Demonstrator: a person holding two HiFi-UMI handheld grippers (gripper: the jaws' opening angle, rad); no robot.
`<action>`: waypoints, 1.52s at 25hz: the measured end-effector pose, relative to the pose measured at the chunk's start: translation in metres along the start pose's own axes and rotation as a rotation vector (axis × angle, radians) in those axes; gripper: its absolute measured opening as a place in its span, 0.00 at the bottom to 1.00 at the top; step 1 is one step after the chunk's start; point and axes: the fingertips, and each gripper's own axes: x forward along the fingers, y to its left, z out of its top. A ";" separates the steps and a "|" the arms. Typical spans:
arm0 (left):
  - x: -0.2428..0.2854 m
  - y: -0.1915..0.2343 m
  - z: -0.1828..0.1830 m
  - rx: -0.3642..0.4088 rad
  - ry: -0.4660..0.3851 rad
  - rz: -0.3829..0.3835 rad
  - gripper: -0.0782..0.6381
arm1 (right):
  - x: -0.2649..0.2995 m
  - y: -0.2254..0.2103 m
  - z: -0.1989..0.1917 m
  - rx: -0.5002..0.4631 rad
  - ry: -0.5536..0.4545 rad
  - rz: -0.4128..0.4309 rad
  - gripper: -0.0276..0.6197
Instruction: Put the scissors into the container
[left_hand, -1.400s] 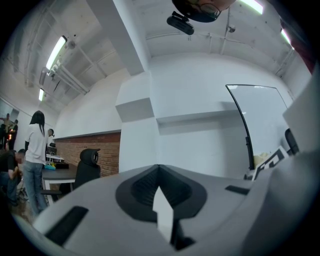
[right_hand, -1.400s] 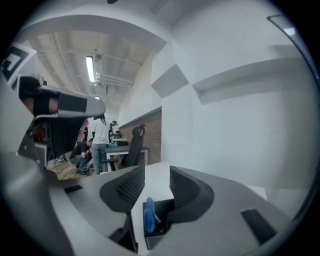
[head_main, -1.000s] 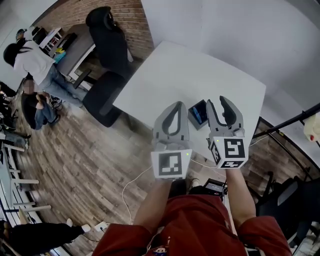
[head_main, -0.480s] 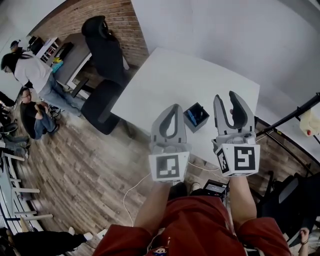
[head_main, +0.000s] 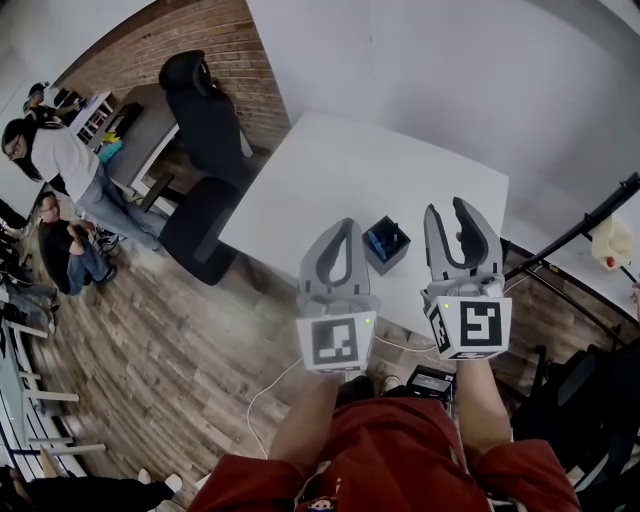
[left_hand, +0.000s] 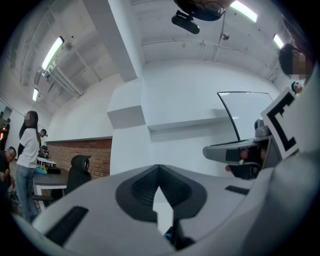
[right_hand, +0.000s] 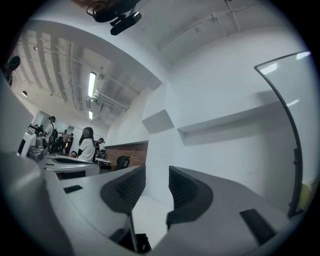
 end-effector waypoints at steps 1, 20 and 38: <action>0.000 -0.001 0.000 -0.001 0.003 0.001 0.13 | -0.001 0.000 -0.001 -0.001 0.002 0.000 0.27; -0.005 -0.001 0.003 0.022 0.009 -0.010 0.13 | 0.000 0.024 -0.010 0.000 0.017 0.034 0.06; -0.004 0.002 0.001 0.023 0.007 -0.012 0.13 | 0.003 0.028 -0.019 0.001 0.033 0.031 0.06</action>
